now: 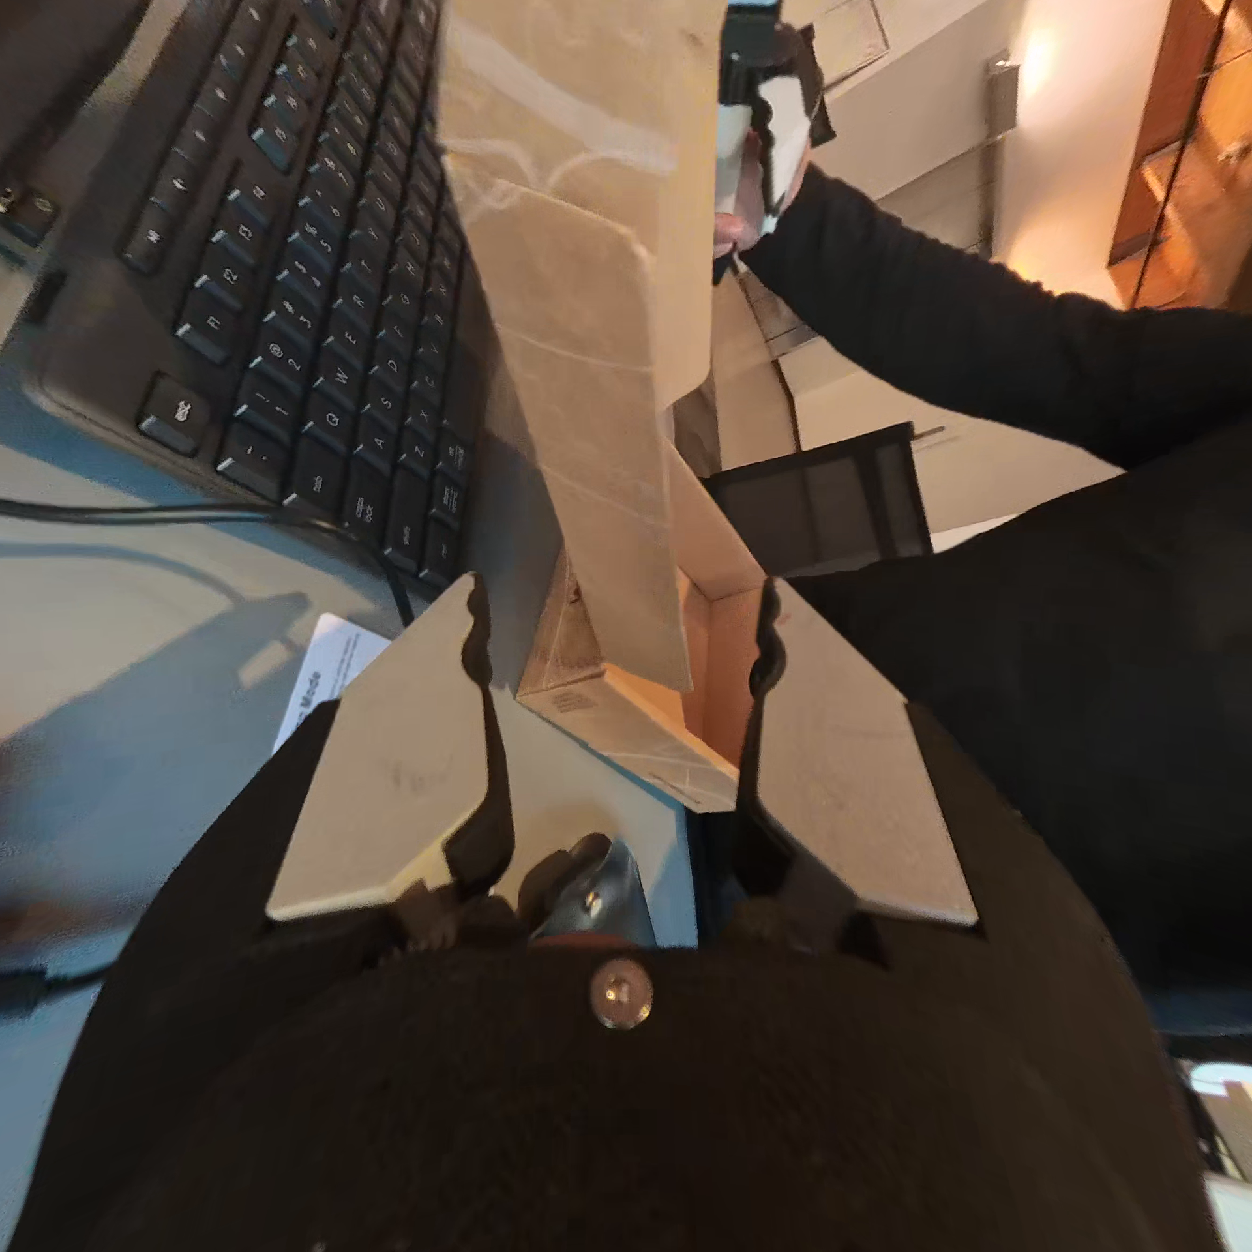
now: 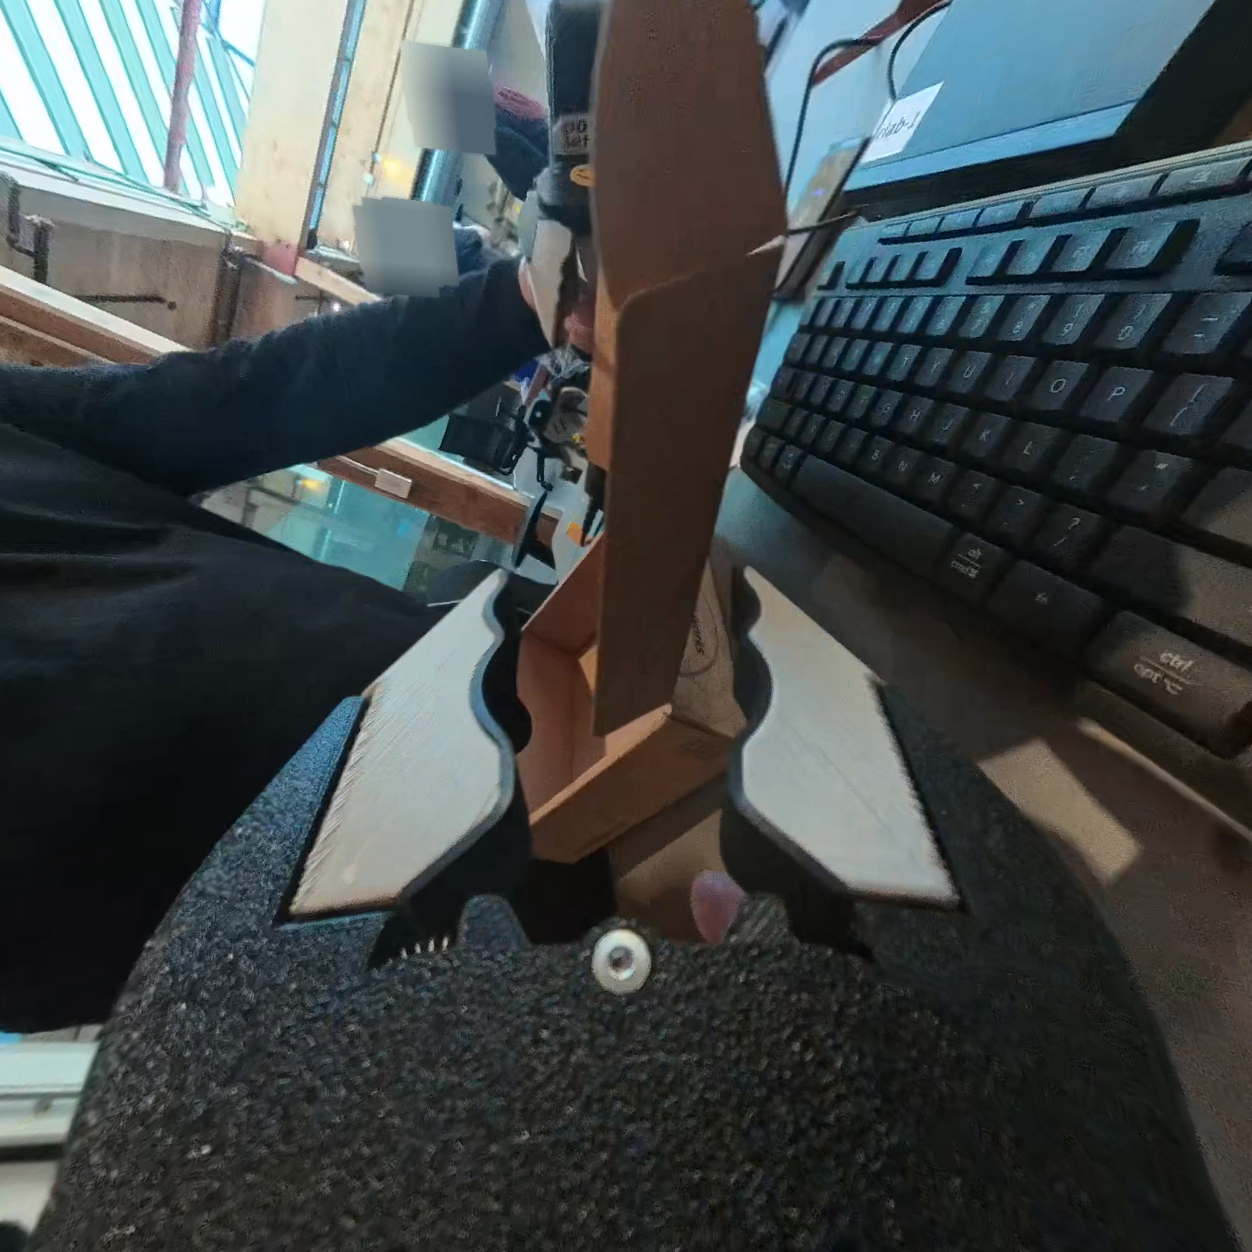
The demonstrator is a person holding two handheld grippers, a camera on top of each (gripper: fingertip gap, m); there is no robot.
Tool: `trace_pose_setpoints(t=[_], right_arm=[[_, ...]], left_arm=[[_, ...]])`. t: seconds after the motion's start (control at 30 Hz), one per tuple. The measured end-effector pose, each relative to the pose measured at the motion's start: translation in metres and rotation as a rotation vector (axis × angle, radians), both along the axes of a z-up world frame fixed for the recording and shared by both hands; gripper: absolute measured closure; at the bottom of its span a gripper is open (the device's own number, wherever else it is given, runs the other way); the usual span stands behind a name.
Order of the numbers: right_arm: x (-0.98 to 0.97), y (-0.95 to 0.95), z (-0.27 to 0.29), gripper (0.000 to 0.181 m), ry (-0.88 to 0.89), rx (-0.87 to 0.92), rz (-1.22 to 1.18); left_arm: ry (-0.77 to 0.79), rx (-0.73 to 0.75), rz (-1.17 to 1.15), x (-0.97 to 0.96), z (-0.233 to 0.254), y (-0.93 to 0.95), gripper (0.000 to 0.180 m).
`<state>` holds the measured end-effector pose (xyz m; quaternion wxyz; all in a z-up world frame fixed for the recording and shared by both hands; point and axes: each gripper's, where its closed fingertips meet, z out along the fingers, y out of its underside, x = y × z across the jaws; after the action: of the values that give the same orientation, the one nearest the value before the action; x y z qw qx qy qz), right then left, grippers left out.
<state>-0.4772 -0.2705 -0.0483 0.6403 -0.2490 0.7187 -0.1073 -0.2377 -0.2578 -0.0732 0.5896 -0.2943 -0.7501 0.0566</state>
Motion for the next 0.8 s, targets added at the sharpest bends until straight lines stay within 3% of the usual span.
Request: trace_pose_setpoints(t=[0.13,0.2,0.27,0.4,0.63,0.8], right_arm=[[0.009,-0.009,0.007,0.124,-0.138,0.075,0.042],[0.012,-0.012,0.012,0.134,-0.208,0.102,0.053],[0.016,-0.01,0.015,0.143,-0.245,0.102,0.079],[0.015,-0.011,0.025,0.135,-0.299,0.106,0.112],[0.021,-0.004,0.029,0.147,-0.296,0.121,0.222],[0.015,-0.018,0.026,0.142,-0.289,0.134,0.186]], left_arm=[[0.111,0.078,-0.014,-0.019,0.001,0.002,0.107],[0.198,0.128,-0.039,-0.026,0.01,0.005,0.126],[0.22,0.126,-0.05,-0.033,0.015,0.005,0.127],[0.274,0.154,-0.134,-0.034,0.03,0.013,0.12],[0.301,0.175,-0.193,-0.028,0.027,0.01,0.121],[0.342,0.165,-0.177,-0.027,0.03,0.013,0.119]])
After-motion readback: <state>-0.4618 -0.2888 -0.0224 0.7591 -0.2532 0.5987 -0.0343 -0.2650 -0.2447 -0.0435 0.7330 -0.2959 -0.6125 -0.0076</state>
